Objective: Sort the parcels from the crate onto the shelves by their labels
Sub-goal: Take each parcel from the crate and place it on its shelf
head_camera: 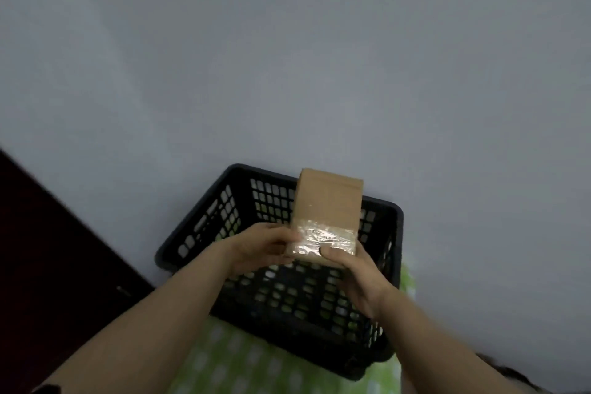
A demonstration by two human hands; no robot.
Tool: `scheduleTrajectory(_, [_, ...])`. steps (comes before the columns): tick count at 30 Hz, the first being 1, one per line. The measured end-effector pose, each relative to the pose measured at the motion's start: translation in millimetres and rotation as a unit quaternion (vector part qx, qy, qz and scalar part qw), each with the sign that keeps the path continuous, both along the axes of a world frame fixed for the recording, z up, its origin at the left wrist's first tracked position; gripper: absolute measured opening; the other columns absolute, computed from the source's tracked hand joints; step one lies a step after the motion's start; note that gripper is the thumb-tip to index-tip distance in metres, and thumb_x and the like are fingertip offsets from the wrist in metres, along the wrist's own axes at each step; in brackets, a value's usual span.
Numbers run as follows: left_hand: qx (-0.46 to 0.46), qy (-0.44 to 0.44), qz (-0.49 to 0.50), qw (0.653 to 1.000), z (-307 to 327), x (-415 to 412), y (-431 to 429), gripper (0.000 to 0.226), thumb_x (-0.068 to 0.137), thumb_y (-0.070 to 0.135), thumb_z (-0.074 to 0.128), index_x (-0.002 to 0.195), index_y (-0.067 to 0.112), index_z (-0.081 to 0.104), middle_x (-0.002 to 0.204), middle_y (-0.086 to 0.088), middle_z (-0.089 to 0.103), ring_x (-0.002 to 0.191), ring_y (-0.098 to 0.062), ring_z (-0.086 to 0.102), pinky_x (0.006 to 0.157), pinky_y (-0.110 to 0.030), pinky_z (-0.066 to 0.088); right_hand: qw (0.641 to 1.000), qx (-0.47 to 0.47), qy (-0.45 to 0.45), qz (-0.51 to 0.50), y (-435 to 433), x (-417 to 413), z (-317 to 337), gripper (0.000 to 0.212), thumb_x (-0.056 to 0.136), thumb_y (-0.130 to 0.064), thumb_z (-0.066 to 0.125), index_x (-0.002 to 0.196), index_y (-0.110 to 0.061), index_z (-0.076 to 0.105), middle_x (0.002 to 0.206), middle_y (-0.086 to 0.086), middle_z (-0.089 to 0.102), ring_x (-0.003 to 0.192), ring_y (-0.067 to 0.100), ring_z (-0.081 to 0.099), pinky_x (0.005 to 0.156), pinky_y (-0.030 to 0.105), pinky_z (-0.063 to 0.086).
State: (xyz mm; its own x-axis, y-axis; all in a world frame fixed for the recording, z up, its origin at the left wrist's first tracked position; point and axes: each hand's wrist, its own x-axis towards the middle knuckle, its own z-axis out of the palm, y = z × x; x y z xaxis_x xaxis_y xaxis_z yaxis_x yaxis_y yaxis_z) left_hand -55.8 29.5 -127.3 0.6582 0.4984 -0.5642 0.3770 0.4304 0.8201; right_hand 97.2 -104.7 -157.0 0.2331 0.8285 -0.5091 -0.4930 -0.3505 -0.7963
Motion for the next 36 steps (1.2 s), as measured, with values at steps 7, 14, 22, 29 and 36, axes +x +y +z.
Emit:
scheduleTrajectory(7, [0.125,0.023,0.256,0.958,83,-120,-102,0.034,0.084,0.013,0.068,0.116,0.014,0.059,0.105,-0.003,0.067,0.096,-0.017,0.063,0.089,-0.038,0.052,0.951,0.056,-0.294,0.074,-18,-107,55,0.104,0.042,-0.032,0.09,0.132,-0.018,0.039,0.119,0.003,0.054,0.109,0.02,0.054,0.096,0.041,0.048])
scheduleTrajectory(14, [0.194,-0.029,0.461,0.865,144,-232,-214,0.028,0.078,0.022,0.076,0.103,0.019,0.066,0.09,0.004,0.073,0.063,0.0,0.067,0.045,-0.016,0.049,0.817,0.315,-0.453,0.166,-67,-288,107,0.101,0.051,-0.038,0.073,0.139,-0.009,0.032,0.13,0.007,0.041,0.124,0.025,0.036,0.104,0.034,0.027])
scheduleTrajectory(22, [0.196,-0.033,0.708,0.678,152,-445,-343,0.089,0.045,0.04,0.092,0.118,0.014,0.047,0.105,0.0,0.068,0.093,-0.016,0.067,0.079,-0.043,0.057,0.686,0.504,-0.383,0.359,-174,-477,134,0.08,0.069,-0.031,0.055,0.145,-0.027,0.03,0.134,-0.014,0.022,0.124,0.005,0.019,0.092,0.003,0.02])
scheduleTrajectory(29, [0.192,-0.078,0.754,0.624,151,-571,-466,0.026,0.085,0.007,0.059,0.108,0.017,0.06,0.1,-0.003,0.069,0.097,-0.019,0.062,0.078,-0.041,0.052,0.743,0.454,-0.279,0.405,-233,-586,153,0.059,0.087,-0.022,0.064,0.14,-0.022,0.039,0.14,-0.008,0.032,0.131,0.008,0.029,0.105,0.027,0.028])
scheduleTrajectory(36, [0.209,-0.096,0.765,0.602,152,-619,-555,0.058,0.063,0.012,0.063,0.12,0.008,0.059,0.118,-0.014,0.063,0.11,-0.024,0.058,0.079,-0.037,0.051,0.687,0.245,-0.063,0.681,-267,-657,173,0.045,0.088,-0.026,0.061,0.131,-0.033,0.051,0.115,-0.006,0.066,0.117,0.013,0.052,0.104,0.057,0.037])
